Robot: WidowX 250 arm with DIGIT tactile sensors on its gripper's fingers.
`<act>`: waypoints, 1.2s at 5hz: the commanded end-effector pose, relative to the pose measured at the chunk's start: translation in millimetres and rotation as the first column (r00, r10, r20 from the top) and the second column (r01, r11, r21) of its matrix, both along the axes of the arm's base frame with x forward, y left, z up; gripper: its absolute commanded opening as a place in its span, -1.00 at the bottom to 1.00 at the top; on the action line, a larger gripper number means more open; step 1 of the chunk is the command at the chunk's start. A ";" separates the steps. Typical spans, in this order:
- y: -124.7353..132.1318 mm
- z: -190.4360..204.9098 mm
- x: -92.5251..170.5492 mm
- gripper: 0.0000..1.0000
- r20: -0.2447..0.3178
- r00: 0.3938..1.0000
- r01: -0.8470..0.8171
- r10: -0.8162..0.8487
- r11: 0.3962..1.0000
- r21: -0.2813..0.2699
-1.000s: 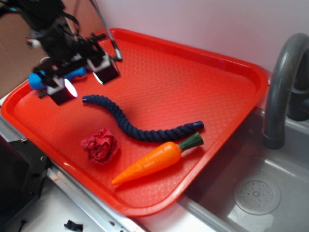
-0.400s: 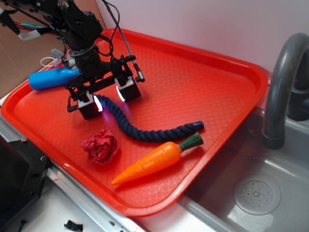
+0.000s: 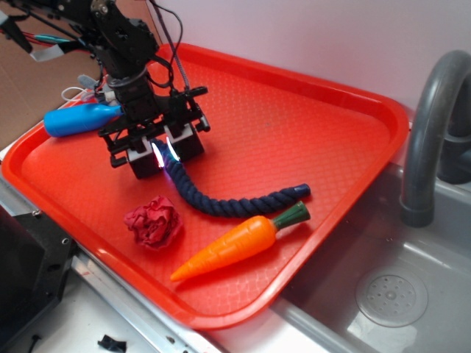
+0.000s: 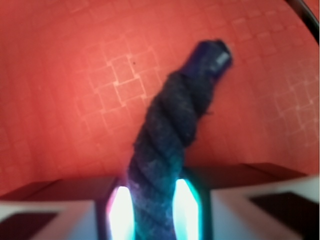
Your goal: Grab the blue rope.
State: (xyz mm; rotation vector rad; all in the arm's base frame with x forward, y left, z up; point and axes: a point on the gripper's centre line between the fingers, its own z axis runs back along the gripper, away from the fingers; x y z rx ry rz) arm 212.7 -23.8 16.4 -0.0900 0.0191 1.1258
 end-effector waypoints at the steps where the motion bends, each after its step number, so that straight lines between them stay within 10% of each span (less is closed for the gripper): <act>1: 1.1 44.8 0.9 -1.00 0.065 0.975 0.213 -0.213 0.977 0.006; 2: 10.0 94.6 1.3 -1.00 0.126 0.891 0.450 -0.437 0.887 -0.106; 4: 3.0 193.4 -13.1 -1.00 0.168 0.557 0.825 -0.813 0.565 -0.005; 6: -2.3 220.3 -33.1 -1.00 0.184 0.471 0.863 -0.863 0.494 0.107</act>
